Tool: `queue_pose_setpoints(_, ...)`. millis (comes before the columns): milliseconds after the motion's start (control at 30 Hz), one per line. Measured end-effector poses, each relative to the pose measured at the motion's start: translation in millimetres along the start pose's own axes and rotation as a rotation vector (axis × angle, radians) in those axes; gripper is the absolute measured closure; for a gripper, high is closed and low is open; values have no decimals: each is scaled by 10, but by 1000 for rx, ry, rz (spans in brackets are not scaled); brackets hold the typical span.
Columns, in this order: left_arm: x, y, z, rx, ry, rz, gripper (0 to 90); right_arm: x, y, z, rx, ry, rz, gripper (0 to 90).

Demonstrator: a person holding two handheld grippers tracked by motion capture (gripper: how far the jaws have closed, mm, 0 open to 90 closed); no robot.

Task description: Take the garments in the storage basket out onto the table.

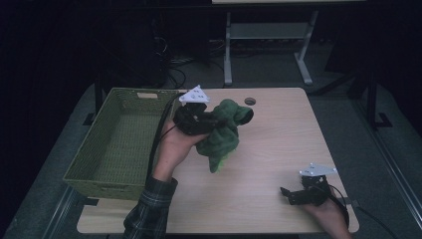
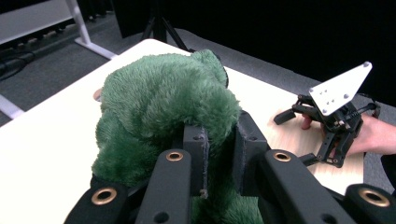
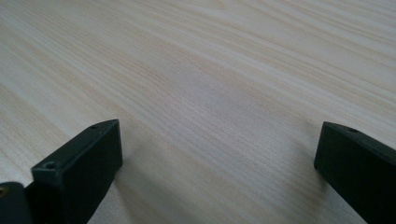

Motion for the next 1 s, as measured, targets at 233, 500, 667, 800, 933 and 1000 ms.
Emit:
queue_pose_setpoints(233,-195,281,-163,-14,10,44,777,0,0,-1,0,-1,0,7)
queue_pose_setpoints(500,-534,640,-318,-60,6,126,775,-1,1,-2,0,-3,1,7)
queue_pose_setpoints(667,-751,848,-405,-74,16,192,773,-1,1,-3,0,-4,0,7)
queue_pose_setpoints(800,-891,990,-438,-91,17,226,771,-1,1,-3,0,-4,1,6)
queue_pose_setpoints(933,-997,1131,-495,-101,1,246,767,-1,0,-3,0,-4,1,7)
queue_pose_setpoints(1000,-1048,1202,-516,-102,5,262,765,-1,1,-4,0,-5,1,7)
Point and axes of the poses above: each handheld gripper's, and its own axes: y roughly forward along the jaws, x roughly out of its top, z roughly to its left, the point moved 3 cm from there along y, roughly forward along the jaws, and after that the axes turned 8 degrees about x, right-handed, at the moved point
